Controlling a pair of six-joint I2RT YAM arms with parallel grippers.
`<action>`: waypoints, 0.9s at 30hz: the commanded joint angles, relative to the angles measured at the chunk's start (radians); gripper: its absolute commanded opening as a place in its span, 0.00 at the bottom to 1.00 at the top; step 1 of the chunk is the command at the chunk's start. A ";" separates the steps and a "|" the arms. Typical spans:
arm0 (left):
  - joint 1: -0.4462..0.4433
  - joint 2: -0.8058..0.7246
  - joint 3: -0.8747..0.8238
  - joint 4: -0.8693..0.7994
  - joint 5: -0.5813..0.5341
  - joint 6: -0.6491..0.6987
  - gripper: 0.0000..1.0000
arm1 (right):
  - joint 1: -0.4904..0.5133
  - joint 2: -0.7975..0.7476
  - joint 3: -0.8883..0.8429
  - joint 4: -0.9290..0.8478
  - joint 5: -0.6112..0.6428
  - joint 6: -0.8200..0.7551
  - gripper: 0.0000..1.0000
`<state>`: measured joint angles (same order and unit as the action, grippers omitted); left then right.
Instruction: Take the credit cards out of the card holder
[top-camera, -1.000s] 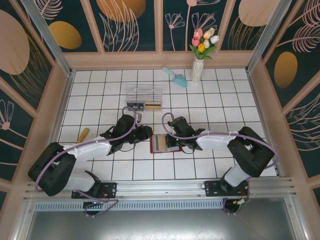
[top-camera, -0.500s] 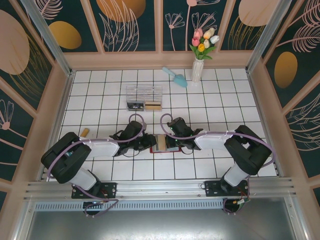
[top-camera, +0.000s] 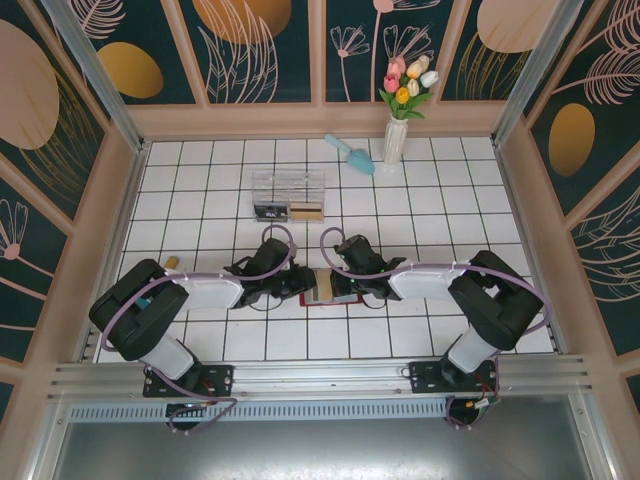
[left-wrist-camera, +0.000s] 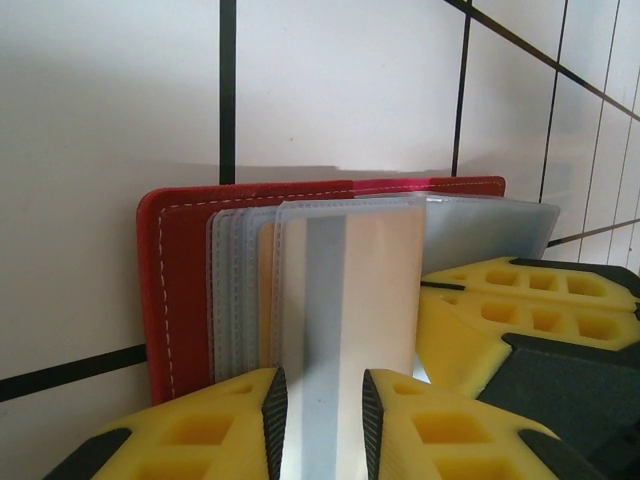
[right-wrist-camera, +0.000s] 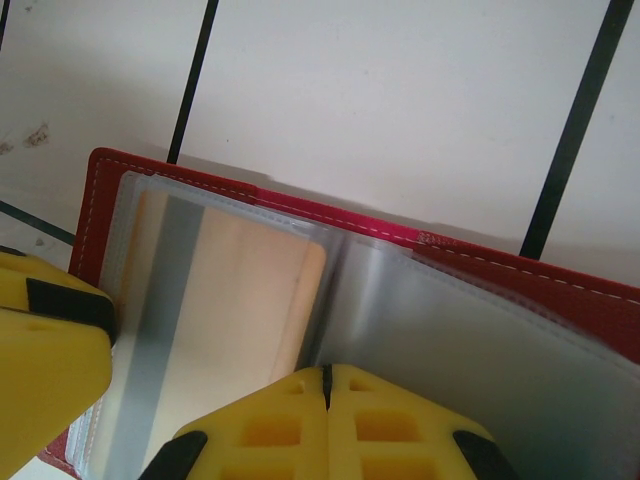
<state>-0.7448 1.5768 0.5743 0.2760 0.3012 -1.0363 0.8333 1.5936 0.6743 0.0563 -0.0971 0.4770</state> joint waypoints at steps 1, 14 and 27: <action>-0.010 0.016 0.032 -0.097 -0.044 0.041 0.31 | 0.012 0.009 0.004 -0.011 0.010 0.000 0.03; -0.010 -0.013 0.060 -0.195 -0.085 0.082 0.30 | 0.013 0.013 0.007 -0.009 0.006 0.000 0.03; -0.025 0.033 0.088 -0.167 -0.008 0.106 0.30 | 0.020 0.032 0.018 -0.007 0.001 0.002 0.03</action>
<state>-0.7551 1.5787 0.6437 0.1246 0.2527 -0.9543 0.8398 1.5978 0.6746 0.0647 -0.0978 0.4770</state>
